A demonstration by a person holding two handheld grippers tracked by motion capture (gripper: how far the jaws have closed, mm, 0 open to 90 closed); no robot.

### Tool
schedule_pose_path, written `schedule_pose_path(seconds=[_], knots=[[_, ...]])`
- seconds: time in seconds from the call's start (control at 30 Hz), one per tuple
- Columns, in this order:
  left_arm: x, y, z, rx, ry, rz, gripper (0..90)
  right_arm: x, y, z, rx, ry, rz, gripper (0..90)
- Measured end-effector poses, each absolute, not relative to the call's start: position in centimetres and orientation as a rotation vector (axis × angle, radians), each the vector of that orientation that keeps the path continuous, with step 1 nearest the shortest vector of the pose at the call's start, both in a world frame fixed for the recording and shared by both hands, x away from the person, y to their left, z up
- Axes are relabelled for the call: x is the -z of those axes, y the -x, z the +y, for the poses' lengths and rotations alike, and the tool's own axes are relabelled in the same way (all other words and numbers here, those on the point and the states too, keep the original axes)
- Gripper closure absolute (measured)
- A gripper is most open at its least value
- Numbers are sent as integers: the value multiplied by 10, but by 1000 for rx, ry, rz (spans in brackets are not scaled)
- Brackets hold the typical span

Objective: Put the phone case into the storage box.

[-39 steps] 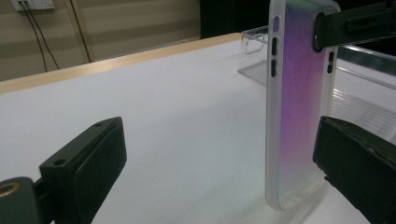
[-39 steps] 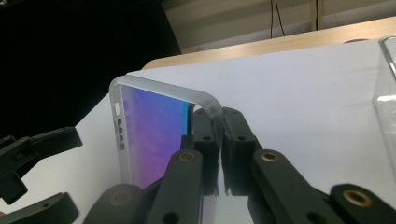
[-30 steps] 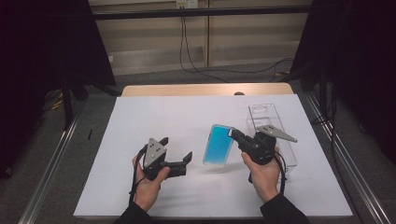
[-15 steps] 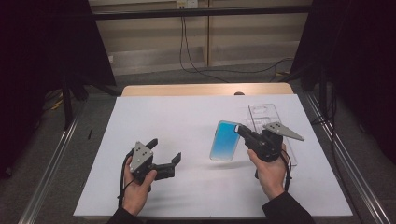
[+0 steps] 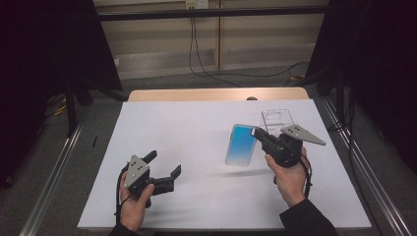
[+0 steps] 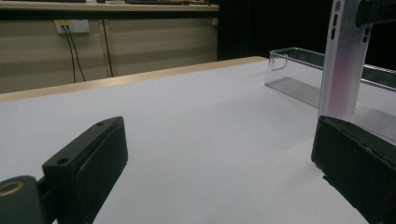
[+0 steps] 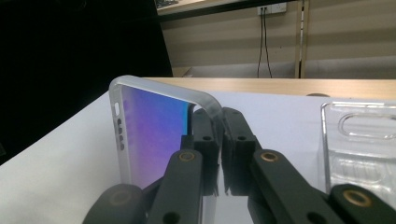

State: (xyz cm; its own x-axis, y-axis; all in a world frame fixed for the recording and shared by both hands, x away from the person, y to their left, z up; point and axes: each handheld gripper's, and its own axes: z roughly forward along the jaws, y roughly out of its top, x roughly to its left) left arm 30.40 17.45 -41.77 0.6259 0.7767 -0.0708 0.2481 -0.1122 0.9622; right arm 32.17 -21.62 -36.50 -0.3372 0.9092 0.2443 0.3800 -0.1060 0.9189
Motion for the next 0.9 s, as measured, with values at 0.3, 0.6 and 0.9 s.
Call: schedule_pose_path(seconds=[0.3, 0.6, 0.9], knots=[[421, -297, 183, -557, -1648, 839, 23, 354, -325, -228, -1443, -1388, 1676, 855], [426, -288, 202, -563, -1650, 864, 25, 341, -326, -235, -1451, -1357, 1658, 855], [426, -285, 212, -584, -1625, 892, 27, 331, -327, -244, -1458, -1338, 1637, 855]])
